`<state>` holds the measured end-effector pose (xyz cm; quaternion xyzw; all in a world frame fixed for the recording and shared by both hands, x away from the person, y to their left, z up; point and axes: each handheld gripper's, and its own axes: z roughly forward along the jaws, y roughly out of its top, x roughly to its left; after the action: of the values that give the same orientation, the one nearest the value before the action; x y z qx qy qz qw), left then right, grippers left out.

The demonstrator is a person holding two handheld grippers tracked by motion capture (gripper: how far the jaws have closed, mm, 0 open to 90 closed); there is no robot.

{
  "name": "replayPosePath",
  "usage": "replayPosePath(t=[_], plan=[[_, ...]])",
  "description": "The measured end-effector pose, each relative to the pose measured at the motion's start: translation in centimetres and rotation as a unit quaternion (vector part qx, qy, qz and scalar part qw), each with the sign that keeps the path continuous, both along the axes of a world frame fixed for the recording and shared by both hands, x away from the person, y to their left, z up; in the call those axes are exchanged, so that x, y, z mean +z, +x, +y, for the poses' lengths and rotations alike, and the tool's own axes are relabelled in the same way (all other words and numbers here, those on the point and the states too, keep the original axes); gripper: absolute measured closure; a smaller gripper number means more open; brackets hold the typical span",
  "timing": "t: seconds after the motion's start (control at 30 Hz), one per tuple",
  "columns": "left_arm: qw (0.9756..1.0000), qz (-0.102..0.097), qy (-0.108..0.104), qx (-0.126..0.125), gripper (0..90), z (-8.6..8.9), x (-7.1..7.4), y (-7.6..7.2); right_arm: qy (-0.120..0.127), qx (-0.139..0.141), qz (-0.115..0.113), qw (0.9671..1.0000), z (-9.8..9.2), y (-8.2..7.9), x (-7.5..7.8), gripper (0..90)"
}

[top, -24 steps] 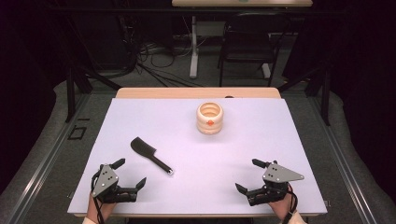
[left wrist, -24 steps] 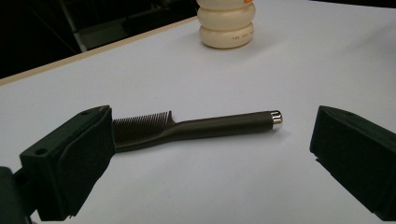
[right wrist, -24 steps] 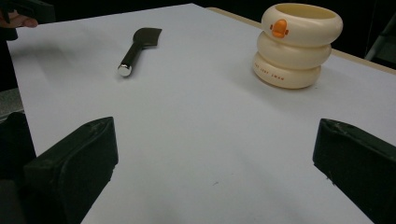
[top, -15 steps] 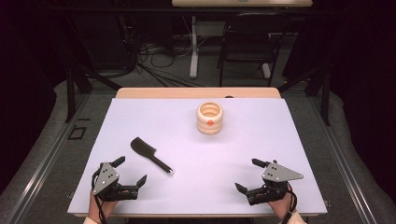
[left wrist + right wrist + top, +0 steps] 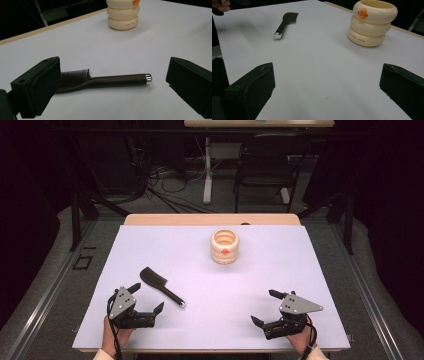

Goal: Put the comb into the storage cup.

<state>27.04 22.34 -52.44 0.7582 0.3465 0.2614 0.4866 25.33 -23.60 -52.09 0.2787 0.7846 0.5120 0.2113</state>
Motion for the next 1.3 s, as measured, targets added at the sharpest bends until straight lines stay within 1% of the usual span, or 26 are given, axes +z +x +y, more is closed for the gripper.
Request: replayPosePath(t=[0.03, 0.07, 0.1, 0.13, 0.2, 0.27, 0.3, 0.33, 0.43, 0.47, 0.57, 0.63, 0.73, 0.8, 0.83, 0.87, 0.93, 0.97, 1.0, 1.07, 1.1, 1.13, 1.17, 1.23, 1.27, 1.3], plan=[[1.0000, 0.004, 0.000, -0.003, 0.2, -0.3, 0.0, 0.2, 0.000, 0.001, -0.001, 1.0000, 0.0, 0.1, 0.0, 0.0], [1.0000, 0.005, 0.005, -0.006, 0.1, -0.5, 0.1, 0.3, -0.001, 0.002, 0.002, 1.0000, 0.1, 0.1, -0.1, 0.0], [0.9999, 0.007, 0.003, -0.009, 0.2, -0.9, 0.0, 0.5, -0.003, 0.003, 0.003, 1.0000, 0.1, 0.1, -0.1, 0.0], [0.9999, 0.009, 0.008, -0.011, 0.2, -1.1, 0.1, 0.6, -0.002, 0.003, 0.004, 1.0000, 0.1, 0.1, -0.1, 0.0], [0.9998, 0.009, 0.009, -0.014, 0.1, -1.6, 0.1, 0.9, 0.000, 0.003, 0.003, 1.0000, 0.1, 0.1, 0.0, 0.0], [0.9998, 0.009, 0.011, -0.013, 0.0, -1.9, 0.2, 1.1, -0.001, 0.004, 0.004, 1.0000, 0.1, 0.1, -0.1, 0.0], [0.9998, 0.012, 0.009, -0.011, 0.0, -2.1, 0.2, 1.3, -0.003, 0.004, 0.004, 1.0000, 0.1, 0.2, -0.1, 0.0], [0.9998, 0.014, 0.010, -0.011, 0.0, -2.2, 0.2, 1.5, -0.002, 0.004, 0.008, 1.0000, 0.1, 0.2, -0.1, 0.0], [0.9997, 0.017, 0.010, -0.011, 0.0, -2.5, 0.1, 1.8, -0.001, 0.003, 0.005, 1.0000, 0.1, 0.2, -0.1, 0.0], [0.9996, 0.020, 0.013, -0.013, 0.0, -2.8, 0.1, 2.1, -0.001, 0.003, 0.004, 1.0000, 0.1, 0.2, -0.1, 0.0], [0.9996, 0.024, 0.011, -0.014, 0.0, -3.2, 0.1, 2.6, -0.005, 0.005, 0.009, 0.9999, 0.2, 0.3, -0.2, 0.0], [0.9993, 0.030, 0.013, -0.016, 0.0, -3.6, 0.0, 2.9, -0.003, 0.003, 0.009, 1.0000, 0.1, 0.2, -0.2, 0.0], [0.9990, 0.034, 0.020, -0.018, 0.0, -4.3, -0.2, 3.3, -0.001, 0.003, 0.003, 1.0000, 0.0, 0.1, 0.0, 0.0], [0.9987, 0.039, 0.025, -0.021, 0.0, -4.7, -0.3, 3.6, -0.004, 0.005, 0.006, 1.0000, 0.1, 0.1, -0.1, 0.0], [0.9986, 0.041, 0.024, -0.021, 0.0, -4.9, -0.4, 3.7, -0.004, 0.005, 0.008, 1.0000, 0.1, 0.1, -0.1, 0.0], [0.9983, 0.047, 0.027, -0.022, 0.0, -5.2, -0.6, 4.0, -0.004, 0.005, 0.007, 1.0000, 0.0, 0.1, -0.1, 0.0], [0.9979, 0.050, 0.033, -0.025, 0.0, -5.6, -0.8, 4.3, -0.003, 0.003, 0.007, 1.0000, 0.0, 0.2, -0.1, 0.0], [0.9974, 0.055, 0.039, -0.024, 0.5, -5.9, -0.9, 4.5, -0.004, 0.004, 0.009, 0.9999, 0.0, 0.2, -0.2, 0.0], [0.9974, 0.058, 0.038, -0.023, 3.1, -6.0, -1.1, 4.7, -0.006, 0.005, 0.011, 0.9999, 0.0, 0.3, -0.2, 0.0], [0.9966, 0.068, 0.040, -0.025, 8.9, -6.3, -1.3, 4.9, -0.005, 0.005, 0.012, 0.9999, 0.0, 0.3, -0.3, 0.0], [0.9966, 0.068, 0.040, -0.024, 13.0, -6.4, -1.4, 5.0, -0.006, 0.006, 0.011, 0.9999, -0.1, 0.3, -0.3, 0.0], [0.9965, 0.069, 0.040, -0.026, 15.6, -6.5, -1.5, 5.0, -0.006, 0.006, 0.012, 0.9999, 0.0, 0.2, -0.2, 0.0], [0.9960, 0.070, 0.045, -0.031, 15.8, -6.7, -1.5, 5.0, -0.007, 0.006, 0.013, 0.9999, 0.0, 0.3, -0.2, 0.0], [0.9956, 0.074, 0.045, -0.035, 22.1, -6.9, -1.6, 5.1, -0.007, 0.007, 0.015, 0.9998, 0.0, 0.2, -0.3, 0.0], [0.9950, 0.080, 0.048, -0.037, 27.5, -7.0, -1.7, 5.2, -0.008, 0.007, 0.015, 0.9998, 0.0, 0.2, -0.2, 0.0], [0.9944, 0.086, 0.053, -0.032, 33.1, -7.2, -1.8, 5.3, -0.009, 0.008, 0.014, 0.9998, 0.0, 0.2, -0.2, 0.0]])
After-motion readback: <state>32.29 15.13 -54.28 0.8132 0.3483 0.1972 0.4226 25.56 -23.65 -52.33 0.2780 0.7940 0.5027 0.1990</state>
